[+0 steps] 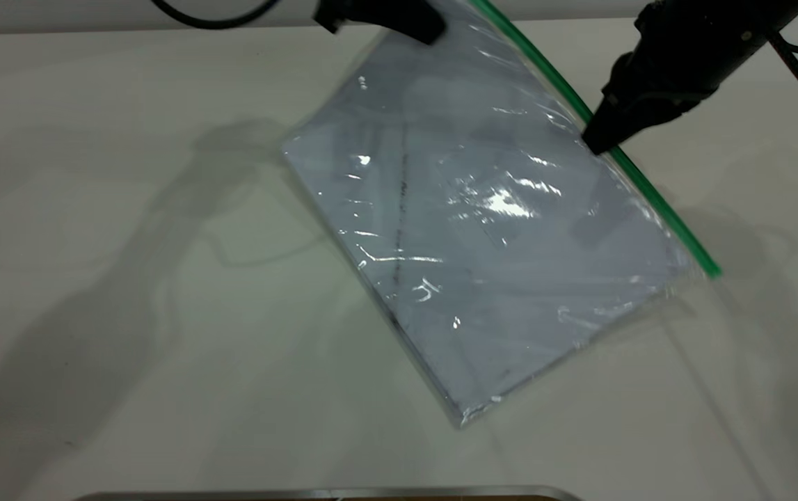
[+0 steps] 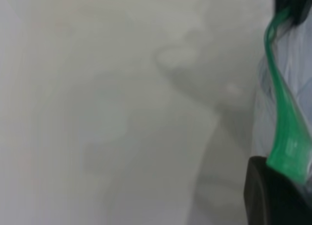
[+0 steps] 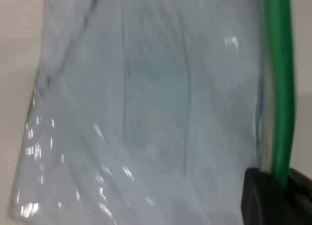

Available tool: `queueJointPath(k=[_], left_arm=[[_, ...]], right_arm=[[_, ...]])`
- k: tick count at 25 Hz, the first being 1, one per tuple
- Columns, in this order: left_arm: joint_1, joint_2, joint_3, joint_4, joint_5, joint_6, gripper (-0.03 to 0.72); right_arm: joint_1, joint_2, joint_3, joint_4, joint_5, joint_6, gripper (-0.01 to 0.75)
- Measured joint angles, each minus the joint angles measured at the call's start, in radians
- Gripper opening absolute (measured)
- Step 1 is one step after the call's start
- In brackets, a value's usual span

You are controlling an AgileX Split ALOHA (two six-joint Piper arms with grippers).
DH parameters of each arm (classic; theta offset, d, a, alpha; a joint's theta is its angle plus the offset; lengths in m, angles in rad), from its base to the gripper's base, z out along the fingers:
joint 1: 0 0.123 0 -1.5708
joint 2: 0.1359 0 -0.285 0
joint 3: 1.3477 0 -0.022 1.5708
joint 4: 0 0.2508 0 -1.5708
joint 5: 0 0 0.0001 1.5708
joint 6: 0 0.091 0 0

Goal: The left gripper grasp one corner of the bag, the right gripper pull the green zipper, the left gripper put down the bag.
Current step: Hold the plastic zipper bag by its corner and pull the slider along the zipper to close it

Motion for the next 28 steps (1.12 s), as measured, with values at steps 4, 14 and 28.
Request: queueJointPath(k=[4, 14, 28], left_arm=[[0.03, 0.0, 0.0, 0.007, 0.0, -0.005, 0.051], [0.037, -0.004, 0.0, 0.145, -0.003, -0.078, 0.051], [0.036, -0.011, 0.0, 0.199, 0.026, -0.111, 0.051]], right_arm=[[0.0, 0.002, 0.0, -0.051, 0.023, 0.05, 0.052], [-0.001, 0.002, 0.0, -0.159, 0.247, 0.222, 0.057], [-0.001, 0.002, -0.001, -0.266, 0.43, 0.443, 0.067]])
